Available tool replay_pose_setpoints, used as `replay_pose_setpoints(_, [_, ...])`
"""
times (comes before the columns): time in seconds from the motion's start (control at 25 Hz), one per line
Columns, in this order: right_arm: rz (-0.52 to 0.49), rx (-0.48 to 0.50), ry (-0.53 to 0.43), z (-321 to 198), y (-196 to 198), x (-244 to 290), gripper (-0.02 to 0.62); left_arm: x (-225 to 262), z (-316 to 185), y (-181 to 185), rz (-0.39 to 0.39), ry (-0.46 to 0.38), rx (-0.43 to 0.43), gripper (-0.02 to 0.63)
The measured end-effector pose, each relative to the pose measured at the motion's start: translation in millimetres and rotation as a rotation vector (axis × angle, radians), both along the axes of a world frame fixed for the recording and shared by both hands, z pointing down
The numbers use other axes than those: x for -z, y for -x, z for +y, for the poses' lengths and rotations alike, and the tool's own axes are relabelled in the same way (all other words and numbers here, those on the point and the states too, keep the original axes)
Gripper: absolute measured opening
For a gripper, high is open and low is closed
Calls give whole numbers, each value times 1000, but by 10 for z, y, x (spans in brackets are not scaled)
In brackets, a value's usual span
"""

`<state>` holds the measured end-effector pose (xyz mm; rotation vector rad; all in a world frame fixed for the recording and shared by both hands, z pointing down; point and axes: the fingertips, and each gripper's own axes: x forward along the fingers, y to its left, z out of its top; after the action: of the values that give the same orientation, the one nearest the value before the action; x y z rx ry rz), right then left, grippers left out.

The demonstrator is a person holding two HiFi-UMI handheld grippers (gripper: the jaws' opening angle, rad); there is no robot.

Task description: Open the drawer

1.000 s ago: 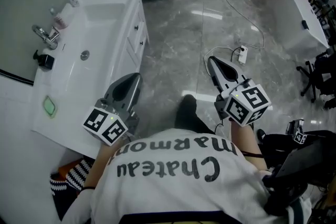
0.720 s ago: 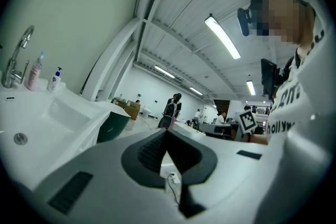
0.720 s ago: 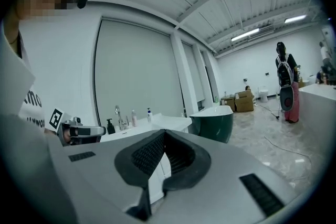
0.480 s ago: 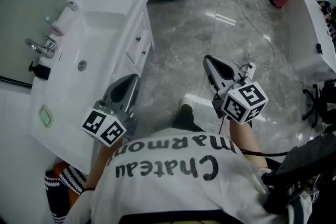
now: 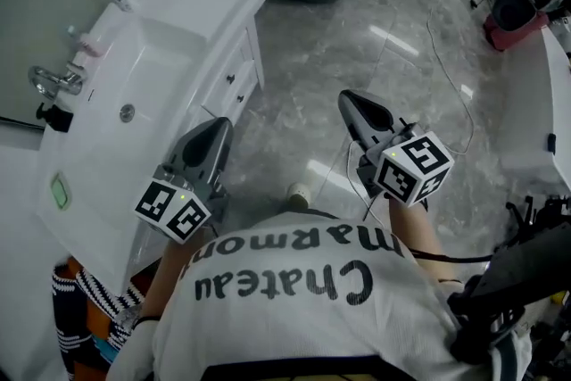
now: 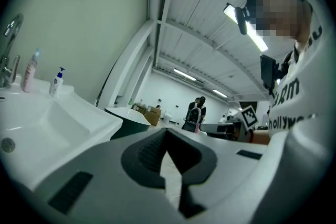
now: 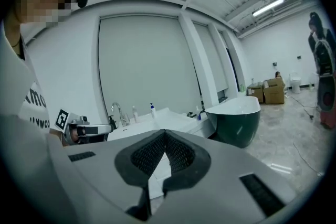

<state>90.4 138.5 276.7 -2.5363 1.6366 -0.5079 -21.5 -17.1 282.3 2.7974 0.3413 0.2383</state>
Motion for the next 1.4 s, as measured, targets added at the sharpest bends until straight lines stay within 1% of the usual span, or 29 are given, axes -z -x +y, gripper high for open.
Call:
replay_pose_setpoints(0.2, [-18, 120, 3, -258, -360, -103, 9, -69, -61, -178, 2, -28, 86, 6])
replay_pose_setpoints(0.32, [-40, 191, 22, -473, -430, -199, 9, -132, -139, -154, -26, -41, 141, 6])
replay_pose_setpoints(0.44, [-51, 261, 59, -759, -491, -323, 8, -179, -256, -168, -37, -28, 184, 6])
replay_pose_setpoints(0.64, [-47, 358, 132, -1134, -547, -494, 8, -312, -451, -282, -42, -4, 219, 6])
replay_pose_setpoints(0.76, [-99, 385, 126, -1303, -662, -532, 9, -380, -573, -454, -41, 28, 226, 6])
replay_pose_setpoints(0.84, [-134, 402, 115, -1420, -742, -538, 8, -360, -666, -590, -35, 23, 222, 6])
replay_pose_setpoints(0.96, [-138, 426, 122, -1606, -878, -575, 9, -305, -797, -763, -15, 8, 221, 6])
replay_pose_setpoints(1.08, [-147, 446, 119, -1818, -997, -611, 8, -324, -918, -882, -23, 0, 227, 6])
replay_pose_setpoints(1.24, [-202, 499, 113, -2089, -960, -726, 8, -359, -1088, -963, -30, 5, 246, 6])
replay_pose_setpoints(1.4, [-227, 593, 126, -2322, -848, -848, 9, -419, -1145, -960, -18, 24, 290, 6])
